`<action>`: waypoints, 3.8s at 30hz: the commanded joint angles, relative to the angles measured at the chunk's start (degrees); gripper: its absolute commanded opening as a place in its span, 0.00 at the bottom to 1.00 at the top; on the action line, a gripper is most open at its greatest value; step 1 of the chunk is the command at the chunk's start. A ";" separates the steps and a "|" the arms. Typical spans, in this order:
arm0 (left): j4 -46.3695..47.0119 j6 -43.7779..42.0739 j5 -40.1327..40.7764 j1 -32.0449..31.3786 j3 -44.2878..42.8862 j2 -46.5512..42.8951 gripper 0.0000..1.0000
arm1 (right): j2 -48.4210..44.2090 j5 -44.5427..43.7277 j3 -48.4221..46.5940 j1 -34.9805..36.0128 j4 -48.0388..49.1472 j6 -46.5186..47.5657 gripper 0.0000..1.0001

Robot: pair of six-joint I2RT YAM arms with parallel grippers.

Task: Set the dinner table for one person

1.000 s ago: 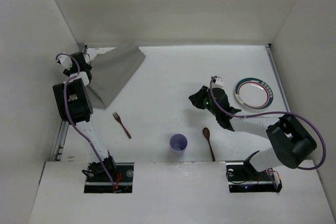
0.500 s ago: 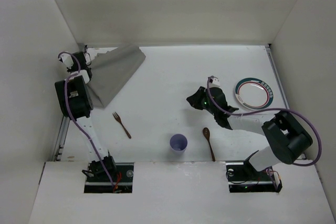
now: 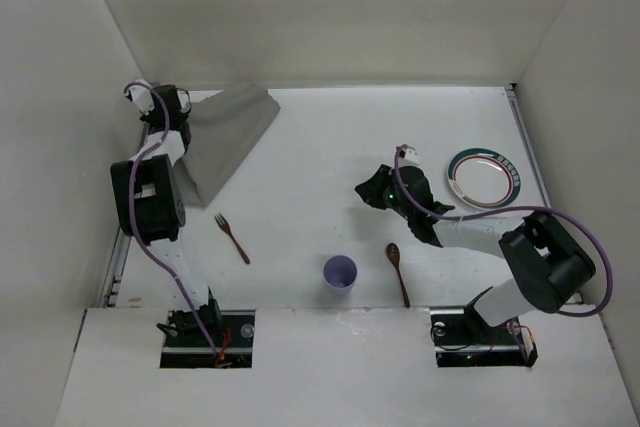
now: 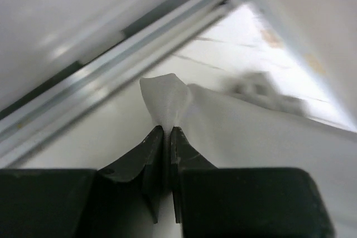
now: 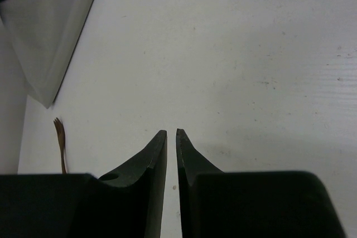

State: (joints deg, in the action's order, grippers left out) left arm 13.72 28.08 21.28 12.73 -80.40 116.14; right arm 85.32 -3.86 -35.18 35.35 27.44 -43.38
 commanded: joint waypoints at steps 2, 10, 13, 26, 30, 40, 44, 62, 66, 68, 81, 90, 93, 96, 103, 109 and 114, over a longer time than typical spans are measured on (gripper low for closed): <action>10.26 -1.88 -1.23 -10.20 4.71 -13.64 0.00 | -1.99 -2.20 -1.04 0.99 2.88 -0.39 0.18; 28.72 -15.84 -9.75 -36.38 13.51 -20.08 0.02 | -7.09 -12.48 2.48 1.16 2.71 -2.32 0.31; 30.67 -19.71 -13.01 -44.22 13.60 -17.27 0.05 | -10.77 -18.18 4.85 1.16 2.18 -3.21 0.43; 32.69 -22.01 -12.51 -52.15 21.24 -13.21 0.55 | -10.18 -19.96 5.12 -2.35 0.33 -4.17 0.76; 31.46 -19.82 -4.16 -49.87 25.90 -18.04 0.57 | -7.63 -18.82 4.24 -4.02 -0.37 -6.36 0.79; 11.89 -2.44 9.31 -39.33 35.83 -29.56 0.57 | -0.86 -12.84 0.38 -13.16 -6.52 -13.93 0.80; 8.08 6.19 7.21 -32.30 39.26 -30.44 0.56 | 2.65 -10.39 -2.52 -15.27 -8.28 -15.86 0.72; 15.99 14.28 -2.46 -23.76 34.79 -12.26 0.20 | 10.67 -3.96 -4.38 -19.66 -5.56 -21.84 0.13; 16.52 14.99 -3.61 -24.02 30.23 -8.74 0.13 | 5.22 -6.07 0.36 -19.84 -3.97 -21.75 0.08; 16.08 14.99 -4.05 -24.72 27.07 -6.90 0.13 | 2.93 -6.42 2.65 -19.75 -3.97 -21.58 0.08; 12.74 14.82 -3.26 -26.57 22.65 -6.00 0.27 | -4.37 -6.60 8.64 -20.72 -3.36 -20.79 0.38; 9.84 8.67 2.98 -28.68 30.03 -24.10 0.51 | -13.77 -10.03 6.88 -17.12 -5.11 -13.32 0.80; 7.39 7.35 5.69 -30.35 33.46 -28.85 0.51 | -16.49 -11.34 7.05 -14.67 -6.52 -10.86 0.85; 2.30 6.64 7.72 -32.10 37.23 -34.20 0.50 | -18.78 -13.45 8.19 -12.03 -6.70 -8.84 0.88; -17.19 8.39 8.17 -36.85 46.03 -50.29 0.40 | -19.93 -14.69 10.92 -9.12 -0.29 -4.70 0.52; -37.24 16.47 7.64 -44.49 48.41 -61.02 0.06 | -19.93 -13.81 10.04 -7.36 -1.43 -2.77 0.22; -41.31 22.72 9.39 -48.90 51.22 -64.02 0.04 | -18.96 -12.84 9.60 -7.19 -1.60 -2.33 0.16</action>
State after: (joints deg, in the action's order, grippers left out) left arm -20.08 45.84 29.56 -35.09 -31.05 52.97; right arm 66.39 -16.67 -24.47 27.51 22.74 -47.27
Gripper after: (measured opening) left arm 0.049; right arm 0.170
